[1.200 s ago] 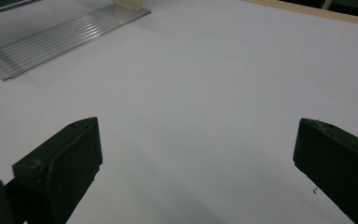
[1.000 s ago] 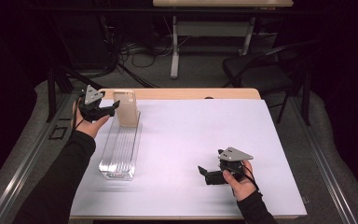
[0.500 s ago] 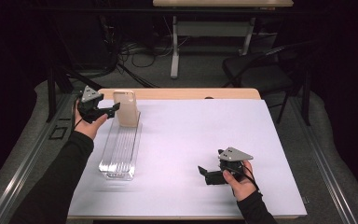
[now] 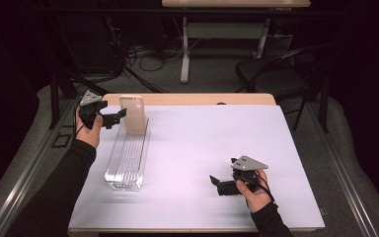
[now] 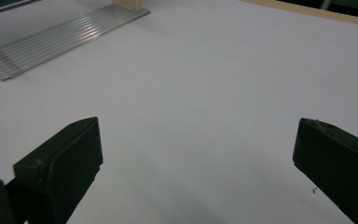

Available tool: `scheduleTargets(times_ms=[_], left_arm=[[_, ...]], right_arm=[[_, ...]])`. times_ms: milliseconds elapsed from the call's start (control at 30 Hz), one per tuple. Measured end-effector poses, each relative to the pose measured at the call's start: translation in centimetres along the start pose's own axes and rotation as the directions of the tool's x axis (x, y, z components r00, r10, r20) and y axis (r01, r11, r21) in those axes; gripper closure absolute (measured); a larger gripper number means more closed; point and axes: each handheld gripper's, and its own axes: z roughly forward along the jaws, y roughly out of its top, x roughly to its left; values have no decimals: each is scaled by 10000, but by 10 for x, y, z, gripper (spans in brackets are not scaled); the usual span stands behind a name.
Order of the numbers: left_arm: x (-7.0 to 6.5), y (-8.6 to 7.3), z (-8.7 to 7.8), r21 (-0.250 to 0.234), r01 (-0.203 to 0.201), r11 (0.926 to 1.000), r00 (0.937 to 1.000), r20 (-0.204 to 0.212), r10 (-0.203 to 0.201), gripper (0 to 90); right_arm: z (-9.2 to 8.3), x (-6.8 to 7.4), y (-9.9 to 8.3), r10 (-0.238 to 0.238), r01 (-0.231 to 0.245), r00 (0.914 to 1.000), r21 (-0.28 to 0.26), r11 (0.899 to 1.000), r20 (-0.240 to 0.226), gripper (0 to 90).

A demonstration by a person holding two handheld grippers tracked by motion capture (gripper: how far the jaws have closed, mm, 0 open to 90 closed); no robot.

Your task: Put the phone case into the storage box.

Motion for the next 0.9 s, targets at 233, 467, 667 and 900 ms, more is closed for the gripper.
scheduleTargets(times_ms=[233,467,667,900], left_arm=[[1,1,-4,176,-91,9998,9999,72,89,141],[1,3,-7,766,-202,9969,9998,83,196,141],[0,5,-13,983,-287,9947,9994,213,268,141],[-4,6,-19,1260,-666,9898,9978,137,654,139]], right_arm=[[0,0,0,2,-2,10000,-11,10000,11,11],[-1,-1,0,33,-33,10000,-104,9999,32,11],[-1,-1,1,13,-13,10000,-124,9999,40,11],[-2,-1,1,30,-30,10000,-115,9999,47,11]])
